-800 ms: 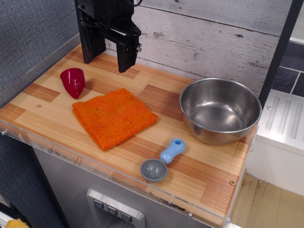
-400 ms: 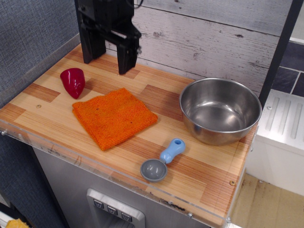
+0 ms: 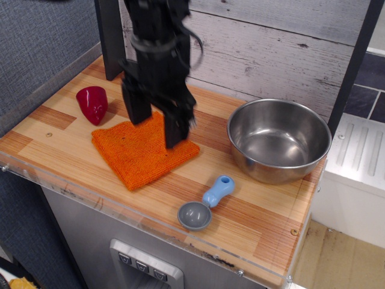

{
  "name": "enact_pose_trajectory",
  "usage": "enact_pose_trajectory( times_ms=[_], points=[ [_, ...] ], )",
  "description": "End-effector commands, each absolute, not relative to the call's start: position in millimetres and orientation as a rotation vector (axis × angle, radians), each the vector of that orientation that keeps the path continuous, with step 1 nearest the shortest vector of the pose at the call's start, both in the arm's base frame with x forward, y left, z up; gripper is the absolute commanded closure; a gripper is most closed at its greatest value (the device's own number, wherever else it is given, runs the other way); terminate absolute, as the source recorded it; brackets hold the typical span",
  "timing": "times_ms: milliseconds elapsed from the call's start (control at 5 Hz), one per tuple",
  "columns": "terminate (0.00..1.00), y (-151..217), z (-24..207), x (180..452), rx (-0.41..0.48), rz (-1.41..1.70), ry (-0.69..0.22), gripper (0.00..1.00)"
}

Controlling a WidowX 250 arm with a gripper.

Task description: Put the blue scoop on the orange cloth.

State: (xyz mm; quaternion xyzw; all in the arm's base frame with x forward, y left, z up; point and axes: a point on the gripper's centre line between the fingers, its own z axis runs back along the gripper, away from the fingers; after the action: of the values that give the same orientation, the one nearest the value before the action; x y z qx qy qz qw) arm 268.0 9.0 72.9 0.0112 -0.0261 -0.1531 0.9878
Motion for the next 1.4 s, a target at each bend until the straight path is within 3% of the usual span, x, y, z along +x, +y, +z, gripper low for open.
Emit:
enact_pose_trajectory(
  times_ms=[0, 600, 800, 1000, 1200],
  points=[
    [0.0, -23.1, 54.9, 248.9, -0.002, -0.359, -0.062, 0.0],
    [0.0, -61.4, 30.7, 250.8, 0.004, -0.42, -0.069, 0.0],
    [0.0, -62.5, 12.8, 253.1, 0.019, -0.419, -0.022, 0.0],
    [0.0, -57.2, 8.1, 254.4, 0.027, -0.425, -0.015, 1.0],
    [0.0, -54.8, 17.7, 254.7, 0.022, -0.447, -0.021, 1.0]
  ],
)
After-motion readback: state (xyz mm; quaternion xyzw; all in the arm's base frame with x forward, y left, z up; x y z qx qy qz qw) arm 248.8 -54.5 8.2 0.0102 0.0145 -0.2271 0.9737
